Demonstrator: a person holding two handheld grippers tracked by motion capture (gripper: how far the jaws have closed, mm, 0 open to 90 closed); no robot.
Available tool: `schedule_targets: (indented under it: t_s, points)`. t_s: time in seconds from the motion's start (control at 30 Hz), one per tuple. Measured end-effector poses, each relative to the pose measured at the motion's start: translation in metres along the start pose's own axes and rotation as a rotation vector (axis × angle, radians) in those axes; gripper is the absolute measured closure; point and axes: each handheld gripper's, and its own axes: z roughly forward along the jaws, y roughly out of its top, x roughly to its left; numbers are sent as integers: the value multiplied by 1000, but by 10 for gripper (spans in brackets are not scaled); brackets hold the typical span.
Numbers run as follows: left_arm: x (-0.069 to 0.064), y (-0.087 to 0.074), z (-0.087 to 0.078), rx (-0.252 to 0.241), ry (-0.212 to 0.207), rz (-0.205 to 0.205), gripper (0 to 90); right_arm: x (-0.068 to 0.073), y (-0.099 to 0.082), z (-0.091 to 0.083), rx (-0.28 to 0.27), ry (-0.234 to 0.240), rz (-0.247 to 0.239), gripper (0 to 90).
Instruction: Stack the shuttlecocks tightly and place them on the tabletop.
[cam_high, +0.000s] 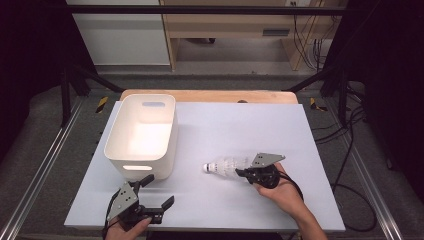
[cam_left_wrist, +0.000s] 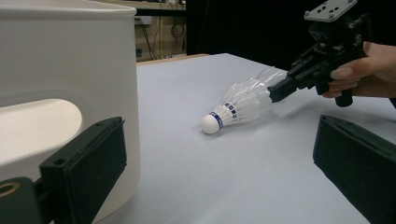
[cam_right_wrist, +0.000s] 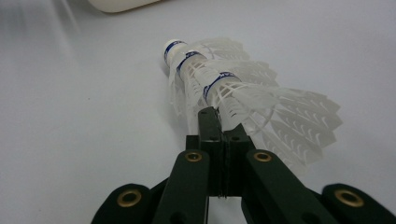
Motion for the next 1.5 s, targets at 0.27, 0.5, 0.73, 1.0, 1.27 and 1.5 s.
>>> schedule_targets:
  t_s: [0.27, 0.5, 0.73, 1.0, 1.27, 1.5]
  points:
    - [-1, 0, 1, 0, -2, 1, 28, 2, 1, 4, 1, 5, -6, 898]
    - [-2, 0, 1, 1, -6, 4, 28, 3, 2, 7, 3, 7, -12, 897]
    - [-2, 0, 1, -2, -7, 2, 28, 4, 2, 10, 7, 9, -17, 896]
    - [-2, 0, 1, -1, -7, 2, 28, 5, 3, 12, 9, 14, -22, 895]
    - [-2, 0, 1, 0, -7, 2, 28, 6, 3, 13, 10, 18, -23, 893]
    - [-2, 0, 1, -2, -7, 3, 28, 7, 4, 14, 16, 16, -25, 886]
